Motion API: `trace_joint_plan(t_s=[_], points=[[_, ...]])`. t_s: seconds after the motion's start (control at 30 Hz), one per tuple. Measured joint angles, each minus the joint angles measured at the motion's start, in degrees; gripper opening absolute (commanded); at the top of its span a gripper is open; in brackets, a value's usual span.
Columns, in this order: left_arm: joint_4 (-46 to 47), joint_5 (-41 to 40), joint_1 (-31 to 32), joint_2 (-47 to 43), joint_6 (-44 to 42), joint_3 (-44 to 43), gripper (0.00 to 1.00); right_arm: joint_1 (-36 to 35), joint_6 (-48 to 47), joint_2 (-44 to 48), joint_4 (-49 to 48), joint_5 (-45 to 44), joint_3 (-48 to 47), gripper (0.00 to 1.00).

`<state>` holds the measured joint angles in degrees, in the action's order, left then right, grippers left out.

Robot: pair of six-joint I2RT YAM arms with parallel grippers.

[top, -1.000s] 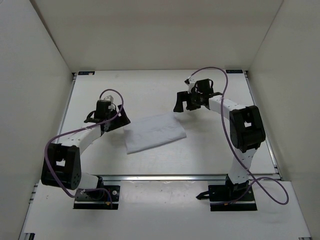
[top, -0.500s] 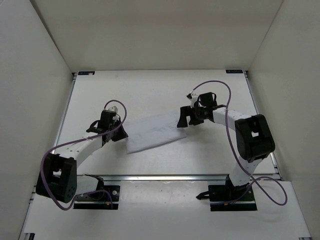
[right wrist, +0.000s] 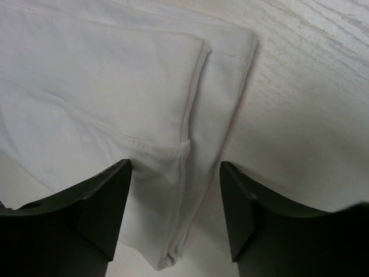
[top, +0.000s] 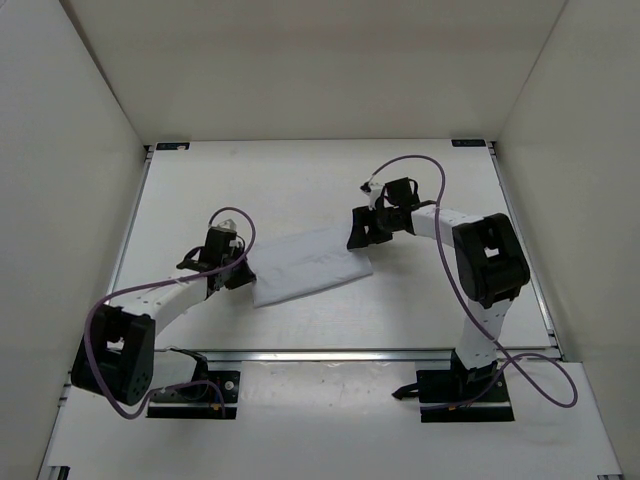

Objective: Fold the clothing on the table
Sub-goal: Fold the skirt

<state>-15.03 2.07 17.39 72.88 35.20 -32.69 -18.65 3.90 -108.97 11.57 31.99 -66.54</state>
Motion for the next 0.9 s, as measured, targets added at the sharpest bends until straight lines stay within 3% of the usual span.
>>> trace_joint_plan(t_s=[0.1, 0.33, 0.63, 0.9], points=[[0.42, -0.61, 0.00, 0.85, 0.20, 0.00, 0.00, -0.13, 0.02, -0.98, 0.24, 0.04, -0.72, 0.46], [0.52, -2.08, 1.05, 5.11, 0.79, -1.25, 0.00, -0.46, 0.28, -3.63, 1.25, 0.44, -2.54, 0.01], [2.97, -1.77, 1.95, 9.42, 1.88, -3.37, 0.00, -0.44, 0.66, -4.00, 4.44, 0.00, -5.01, 0.00], [7.04, 0.09, 5.60, 20.31, 4.17, -12.44, 0.00, -2.12, 0.35, -4.00, 12.13, -2.78, -19.26, 0.00]])
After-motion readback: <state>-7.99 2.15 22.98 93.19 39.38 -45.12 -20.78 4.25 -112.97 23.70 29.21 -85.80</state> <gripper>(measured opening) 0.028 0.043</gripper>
